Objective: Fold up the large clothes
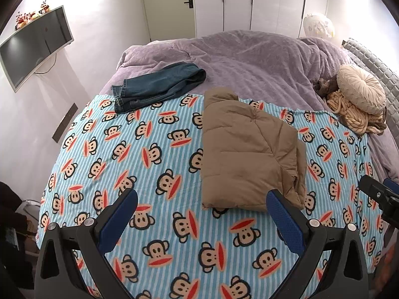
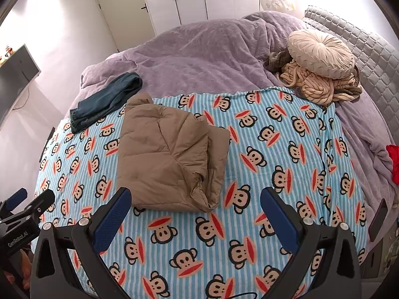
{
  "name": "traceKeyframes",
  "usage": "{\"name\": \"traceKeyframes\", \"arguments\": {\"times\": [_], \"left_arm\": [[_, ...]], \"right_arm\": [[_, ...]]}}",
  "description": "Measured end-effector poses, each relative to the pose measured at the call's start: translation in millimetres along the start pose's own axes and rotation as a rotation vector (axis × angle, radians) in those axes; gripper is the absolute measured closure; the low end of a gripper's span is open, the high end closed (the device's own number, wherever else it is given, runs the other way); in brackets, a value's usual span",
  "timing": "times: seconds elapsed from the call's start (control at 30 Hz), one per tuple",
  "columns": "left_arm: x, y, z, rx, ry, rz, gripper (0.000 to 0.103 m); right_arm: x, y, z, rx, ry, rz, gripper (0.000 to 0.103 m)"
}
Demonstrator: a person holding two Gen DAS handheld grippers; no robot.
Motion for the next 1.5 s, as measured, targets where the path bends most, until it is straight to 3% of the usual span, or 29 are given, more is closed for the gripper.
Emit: {"name": "traceKeyframes", "arguments": {"times": [1.5], "left_arm": [[-23, 3, -9, -0.019, 0.013, -0.019, 0.0]], "right_arm": [[-6, -1, -5, -0.014, 0.004, -0.001, 0.0]]}}
Point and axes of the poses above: each gripper's, at about its wrist camera, not at the fingertips, and x roughly against the way its jaws point, y to its left, z to its underside, the point moved 2 cm from there along -x, roughly the way its jaws point, and after that the axes turned 3 degrees about y, right-handed, at the moved point
